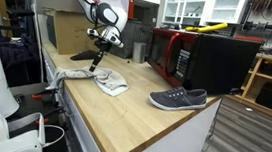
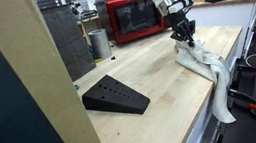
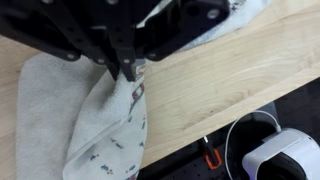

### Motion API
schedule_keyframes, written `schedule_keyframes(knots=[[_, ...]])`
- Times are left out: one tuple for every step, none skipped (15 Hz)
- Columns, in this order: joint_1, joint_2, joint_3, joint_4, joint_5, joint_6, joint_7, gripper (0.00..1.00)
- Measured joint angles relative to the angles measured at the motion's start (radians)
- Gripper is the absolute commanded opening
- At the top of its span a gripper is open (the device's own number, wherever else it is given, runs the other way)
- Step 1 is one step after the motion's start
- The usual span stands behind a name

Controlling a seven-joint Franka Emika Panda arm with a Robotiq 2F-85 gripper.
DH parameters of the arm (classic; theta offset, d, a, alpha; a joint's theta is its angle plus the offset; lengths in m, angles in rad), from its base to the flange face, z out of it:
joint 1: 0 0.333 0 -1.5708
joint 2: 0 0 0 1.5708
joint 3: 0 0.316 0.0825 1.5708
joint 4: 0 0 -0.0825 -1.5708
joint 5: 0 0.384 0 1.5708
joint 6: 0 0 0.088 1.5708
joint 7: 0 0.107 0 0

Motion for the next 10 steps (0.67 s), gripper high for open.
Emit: schedule_keyframes(knots=[[0.001, -0.002, 0.002, 0.022, 0.016, -0.021, 0.0, 0.02], [0.003, -0.003, 0.005, 0.048, 0.032, -0.045, 0.0, 0.02], [0.006, -0.004, 0.008, 0.076, 0.051, -0.068, 0.0, 0.02], [0.009, -0.004, 0.013, 0.106, 0.07, -0.088, 0.0, 0.02], [0.013, -0.004, 0.018, 0.134, 0.093, -0.096, 0.002, 0.02], [0.017, -0.003, 0.025, 0.161, 0.116, -0.096, 0.014, 0.02], [0.024, -0.002, 0.03, 0.187, 0.144, -0.095, 0.033, 0.02], [0.03, -0.001, 0.036, 0.209, 0.17, -0.092, 0.051, 0.02], [0.036, 0.001, 0.043, 0.228, 0.199, -0.076, 0.072, 0.02], [0.041, 0.003, 0.048, 0.24, 0.226, -0.049, 0.089, 0.02]])
